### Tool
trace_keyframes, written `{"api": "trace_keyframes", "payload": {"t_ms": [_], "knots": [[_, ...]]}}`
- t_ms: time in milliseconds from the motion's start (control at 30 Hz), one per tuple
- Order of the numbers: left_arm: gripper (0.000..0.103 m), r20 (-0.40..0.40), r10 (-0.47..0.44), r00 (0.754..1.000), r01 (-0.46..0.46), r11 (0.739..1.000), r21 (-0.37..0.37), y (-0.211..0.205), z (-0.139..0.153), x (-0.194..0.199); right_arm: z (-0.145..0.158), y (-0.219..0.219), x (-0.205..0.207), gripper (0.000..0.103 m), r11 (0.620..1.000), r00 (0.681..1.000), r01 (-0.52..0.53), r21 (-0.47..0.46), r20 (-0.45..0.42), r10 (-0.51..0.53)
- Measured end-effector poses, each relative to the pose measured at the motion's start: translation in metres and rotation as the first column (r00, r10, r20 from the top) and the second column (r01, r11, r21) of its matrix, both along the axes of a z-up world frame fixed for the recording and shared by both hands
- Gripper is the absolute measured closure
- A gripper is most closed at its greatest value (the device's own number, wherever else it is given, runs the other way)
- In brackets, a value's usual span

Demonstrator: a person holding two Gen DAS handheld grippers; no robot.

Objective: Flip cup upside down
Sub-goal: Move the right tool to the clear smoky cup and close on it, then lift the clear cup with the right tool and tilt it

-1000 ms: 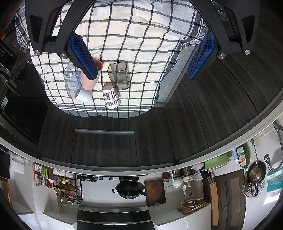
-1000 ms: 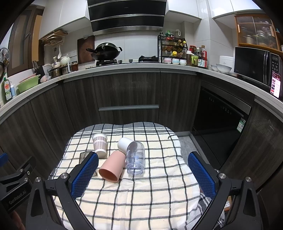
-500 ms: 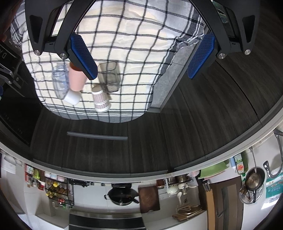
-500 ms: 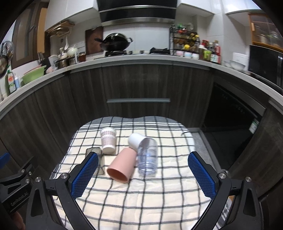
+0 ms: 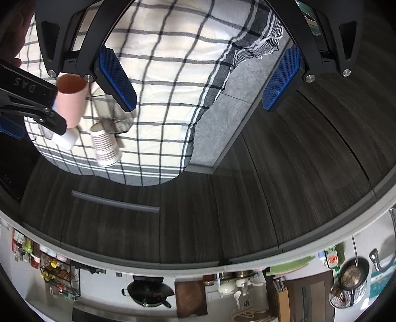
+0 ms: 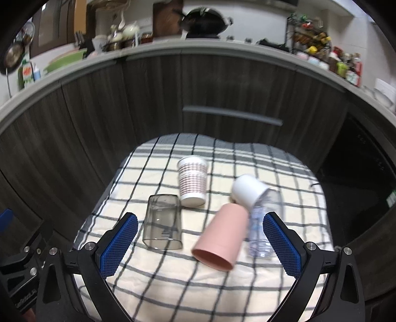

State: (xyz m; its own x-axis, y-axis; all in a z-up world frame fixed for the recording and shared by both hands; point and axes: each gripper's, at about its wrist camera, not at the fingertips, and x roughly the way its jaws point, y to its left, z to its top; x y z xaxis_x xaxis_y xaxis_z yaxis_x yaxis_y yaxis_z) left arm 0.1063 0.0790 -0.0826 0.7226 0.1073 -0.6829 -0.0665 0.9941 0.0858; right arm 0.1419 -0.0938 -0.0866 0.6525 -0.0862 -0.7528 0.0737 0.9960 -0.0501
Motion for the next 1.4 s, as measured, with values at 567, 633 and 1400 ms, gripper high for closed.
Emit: {"api": "trace_keyframes", "payload": {"t_ms": [567, 633, 1400], "knots": [[0.000, -0.152, -0.039, 0.988, 0.037, 0.999, -0.014, 0.011, -0.069, 0.057, -0.092, 0.030, 0.094, 0.003, 0.998, 0.967, -0.054, 0.030, -0.249, 0.059], [0.000, -0.163, -0.040, 0.986, 0.038, 0.999, -0.014, 0.012, -0.075, 0.060, -0.099, 0.033, 0.099, 0.003, 0.998, 0.961, -0.059, 0.030, -0.268, 0.065], [0.000, -0.178, -0.039, 0.983, 0.036, 0.999, -0.019, 0.012, -0.079, 0.057, -0.132, 0.039, 0.104, 0.037, 0.992, 0.927, -0.063, 0.111, -0.362, 0.099]]}}
